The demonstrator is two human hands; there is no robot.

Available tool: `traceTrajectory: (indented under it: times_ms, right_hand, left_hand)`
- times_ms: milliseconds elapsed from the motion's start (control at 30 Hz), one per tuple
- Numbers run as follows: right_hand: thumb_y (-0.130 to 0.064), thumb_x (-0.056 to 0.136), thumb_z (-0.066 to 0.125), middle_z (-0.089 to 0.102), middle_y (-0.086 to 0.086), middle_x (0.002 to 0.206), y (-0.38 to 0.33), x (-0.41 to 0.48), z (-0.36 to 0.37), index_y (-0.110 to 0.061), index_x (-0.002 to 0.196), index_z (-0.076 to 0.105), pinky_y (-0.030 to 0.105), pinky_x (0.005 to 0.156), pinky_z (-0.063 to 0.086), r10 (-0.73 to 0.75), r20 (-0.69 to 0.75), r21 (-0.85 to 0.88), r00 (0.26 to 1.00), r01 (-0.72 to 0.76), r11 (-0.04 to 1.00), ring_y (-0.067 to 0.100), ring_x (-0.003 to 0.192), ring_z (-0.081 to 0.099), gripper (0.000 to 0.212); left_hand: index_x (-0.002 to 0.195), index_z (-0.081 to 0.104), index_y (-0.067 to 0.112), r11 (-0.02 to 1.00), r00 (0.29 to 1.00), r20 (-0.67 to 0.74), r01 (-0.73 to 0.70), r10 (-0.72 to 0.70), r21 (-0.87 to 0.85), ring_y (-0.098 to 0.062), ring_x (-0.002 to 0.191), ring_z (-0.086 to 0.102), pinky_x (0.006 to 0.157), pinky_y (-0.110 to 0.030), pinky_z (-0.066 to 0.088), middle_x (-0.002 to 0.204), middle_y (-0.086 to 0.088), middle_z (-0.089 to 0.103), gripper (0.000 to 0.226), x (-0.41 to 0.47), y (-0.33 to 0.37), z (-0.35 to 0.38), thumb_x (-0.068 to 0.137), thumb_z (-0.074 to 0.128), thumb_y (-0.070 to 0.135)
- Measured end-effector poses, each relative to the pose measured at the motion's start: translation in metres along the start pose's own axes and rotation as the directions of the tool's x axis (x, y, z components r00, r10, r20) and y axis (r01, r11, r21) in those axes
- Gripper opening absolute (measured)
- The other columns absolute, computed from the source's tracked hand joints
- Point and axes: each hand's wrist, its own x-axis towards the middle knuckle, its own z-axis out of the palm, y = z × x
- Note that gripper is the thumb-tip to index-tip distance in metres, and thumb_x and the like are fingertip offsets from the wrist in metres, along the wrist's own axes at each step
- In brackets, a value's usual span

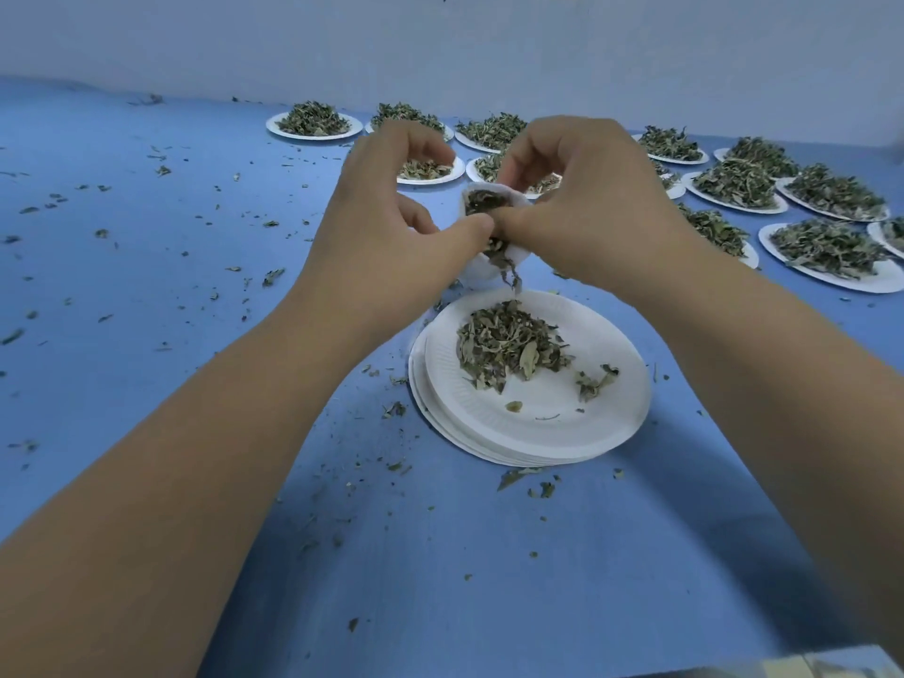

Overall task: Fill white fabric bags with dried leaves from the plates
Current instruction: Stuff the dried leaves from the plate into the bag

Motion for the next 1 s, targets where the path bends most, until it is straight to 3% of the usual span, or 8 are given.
traceTrajectory:
  times_ms: [133,267,433,533,633,767,867,1000]
  right_hand:
    - [-0.023,0.072,0.081,0.067,-0.011,0.081,-0.012,0.012,0.006,-0.019,0.085,0.069,0.009,0.049,0.036,-0.021,0.028,0.023,0.999,0.02,1.0,-0.006,0.057,0.052,0.018]
    - [-0.012,0.075,0.084,0.063,-0.002,0.066,-0.022,0.027,0.006,-0.01,0.087,0.067,0.022,0.05,0.041,0.07,0.141,0.223,0.988,-0.1,0.97,0.007,0.052,0.051,0.021]
    - [-0.007,0.094,0.069,0.065,-0.001,0.067,-0.03,0.041,0.009,-0.014,0.086,0.063,0.023,0.054,0.045,0.132,0.372,0.514,0.919,-0.323,0.795,0.012,0.058,0.059,0.012]
    - [-0.011,0.09,0.073,0.071,-0.003,0.08,-0.029,0.038,0.012,-0.015,0.095,0.065,0.024,0.057,0.046,0.118,0.331,0.371,0.936,-0.244,0.896,0.009,0.063,0.065,0.01]
    - [-0.025,0.09,0.071,0.067,-0.021,0.08,-0.028,0.026,0.009,-0.022,0.092,0.068,0.013,0.06,0.039,-0.102,0.014,0.13,0.995,0.099,0.987,-0.003,0.062,0.055,0.004]
    - [-0.044,0.102,0.049,0.045,-0.011,0.055,-0.038,0.006,0.011,-0.029,0.058,0.053,0.016,0.075,0.034,-0.224,0.264,-0.156,0.938,0.27,0.95,0.007,0.062,0.046,0.047]
    - [-0.05,0.104,0.044,0.051,-0.006,0.061,-0.041,0.006,0.012,-0.015,0.078,0.069,0.035,0.108,0.027,-0.165,0.363,-0.231,0.917,0.26,0.938,-0.001,0.068,0.052,0.05]
    - [-0.042,0.102,0.054,0.043,-0.014,0.05,-0.039,0.011,-0.002,-0.012,0.086,0.071,0.014,0.051,0.027,-0.194,0.268,-0.007,0.944,0.203,0.979,0.002,0.047,0.041,0.038]
  left_hand:
    - [0.114,0.051,0.042,1.0,0.999,-0.031,0.016,-0.017,-0.019,0.002,0.097,0.058,0.077,-0.011,0.041,0.125,0.019,0.051,0.04,0.004,0.002,-0.004,0.078,0.066,0.048]
    - [0.144,0.032,0.045,0.996,0.976,0.215,0.037,-0.019,-0.079,0.009,0.133,0.042,0.109,-0.029,0.038,0.144,0.022,0.047,0.093,0.012,-0.012,-0.022,0.067,0.081,0.061]
    - [0.139,0.048,0.028,0.995,0.993,0.096,0.069,-0.061,-0.076,0.005,0.114,0.06,0.084,-0.015,0.052,0.127,0.016,0.063,0.086,0.021,-0.035,-0.02,0.067,0.094,0.031]
    - [0.115,0.061,0.035,0.995,0.992,0.074,0.103,-0.101,-0.021,0.012,0.093,0.064,0.07,-0.006,0.047,0.101,0.027,0.07,0.057,0.024,-0.045,-0.015,0.068,0.093,0.031]
    - [0.1,0.06,0.041,0.988,0.986,0.066,0.153,-0.152,-0.012,0.019,0.081,0.061,0.058,0.0,0.042,0.086,0.04,0.065,0.047,0.024,-0.053,-0.013,0.066,0.092,0.034]
    - [0.105,0.06,0.034,0.983,0.977,0.137,0.171,-0.161,-0.061,0.014,0.082,0.064,0.062,-0.005,0.045,0.09,0.025,0.07,0.049,0.025,-0.06,-0.007,0.068,0.092,0.024]
    - [0.108,0.06,0.034,0.987,0.972,0.184,0.158,-0.148,-0.04,0.014,0.086,0.064,0.065,-0.006,0.047,0.093,0.025,0.071,0.051,0.024,-0.06,-0.005,0.07,0.091,0.019]
    - [0.09,0.059,0.034,0.985,0.983,0.086,0.168,-0.164,-0.035,0.016,0.07,0.063,0.052,-0.003,0.042,0.073,0.035,0.066,0.04,0.023,-0.059,-0.012,0.069,0.092,0.026]
